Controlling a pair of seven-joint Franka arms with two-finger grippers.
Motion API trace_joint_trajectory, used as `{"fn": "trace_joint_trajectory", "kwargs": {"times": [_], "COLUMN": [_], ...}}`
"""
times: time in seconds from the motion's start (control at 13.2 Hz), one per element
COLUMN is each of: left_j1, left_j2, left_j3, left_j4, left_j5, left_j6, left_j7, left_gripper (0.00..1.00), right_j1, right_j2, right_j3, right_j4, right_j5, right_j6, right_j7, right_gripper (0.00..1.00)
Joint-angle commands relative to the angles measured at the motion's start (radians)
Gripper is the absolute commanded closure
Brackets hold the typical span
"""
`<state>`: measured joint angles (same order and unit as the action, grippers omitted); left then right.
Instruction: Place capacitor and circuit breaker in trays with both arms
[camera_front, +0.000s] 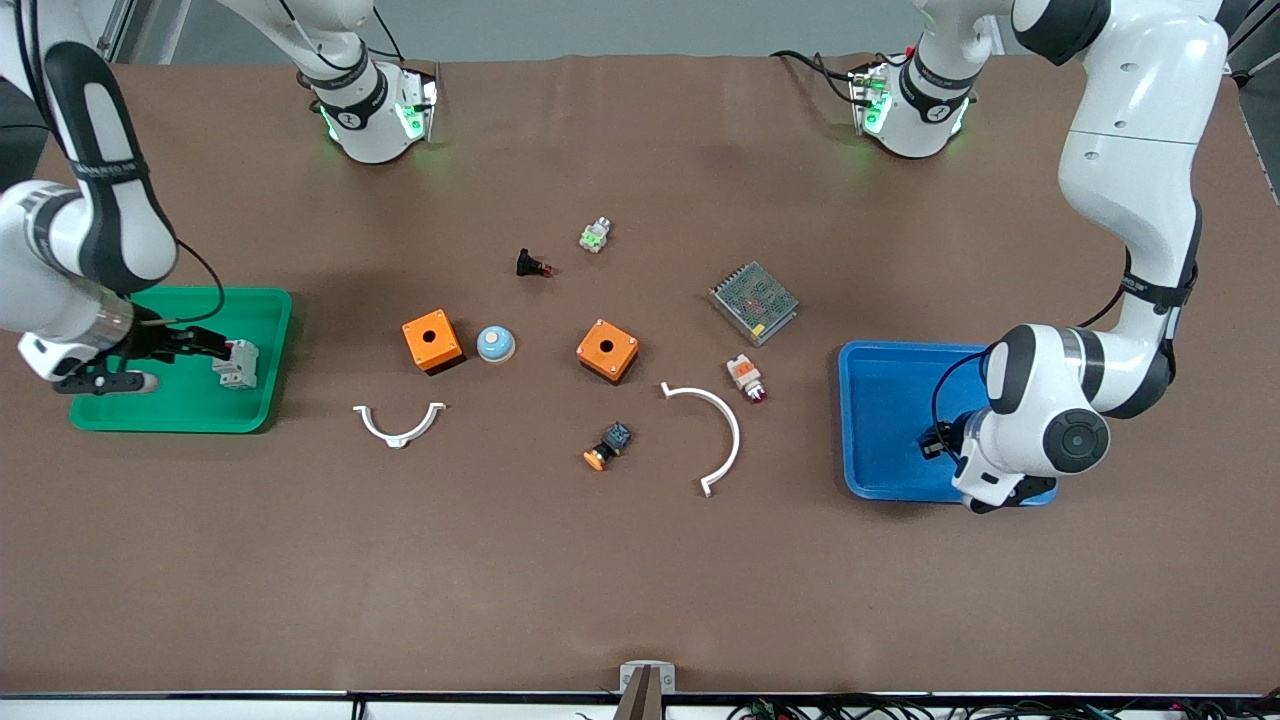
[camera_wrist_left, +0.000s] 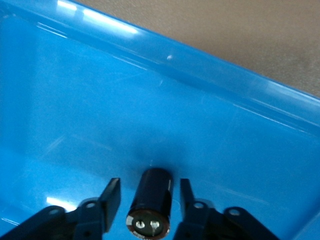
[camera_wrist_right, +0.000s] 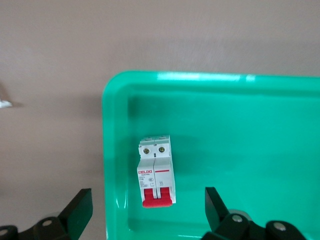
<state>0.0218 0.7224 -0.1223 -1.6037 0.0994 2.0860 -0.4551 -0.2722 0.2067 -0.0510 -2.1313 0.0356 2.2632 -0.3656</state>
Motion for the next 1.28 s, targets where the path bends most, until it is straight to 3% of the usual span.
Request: {"fn": "trace_joint_trajectory", "kwargs": {"times": [0.0,0.53,0.83,1.21], "left_j1": [0.015,0.015,0.020,0.033], "left_j2": [-0.040,-0.354,-0.565,-0.710], "left_j3": [-0.010,-0.011,-0.019,-0.011], "left_j4": [0.013,0.064,0.064,0.045], "left_j5": [0.023,0.023,-0.007,-0.098], "left_j6": [-0.012,-0.021,-0.260,-0.464], "left_j7": [0.027,0.067,0.277,0.357], "left_gripper": [0.00,0.00,0.00,0.00], "right_j1": [0.013,0.097,0.152,0.206], "right_j2": [-0.101,-0.136,-0.173,-0.249], "right_j3": [0.014,0.016,0.016,0.016], "right_j4": [0.011,0.376,0.526,0.588], "right_j5": [0.012,0.055,0.055,0.024], "right_j6": [-0.091,-0.583,-0.737,-0.827], "right_j7": [0.052,0.264,0.387,0.470], "right_gripper": [0.00,0.00,0.00,0.00]}}
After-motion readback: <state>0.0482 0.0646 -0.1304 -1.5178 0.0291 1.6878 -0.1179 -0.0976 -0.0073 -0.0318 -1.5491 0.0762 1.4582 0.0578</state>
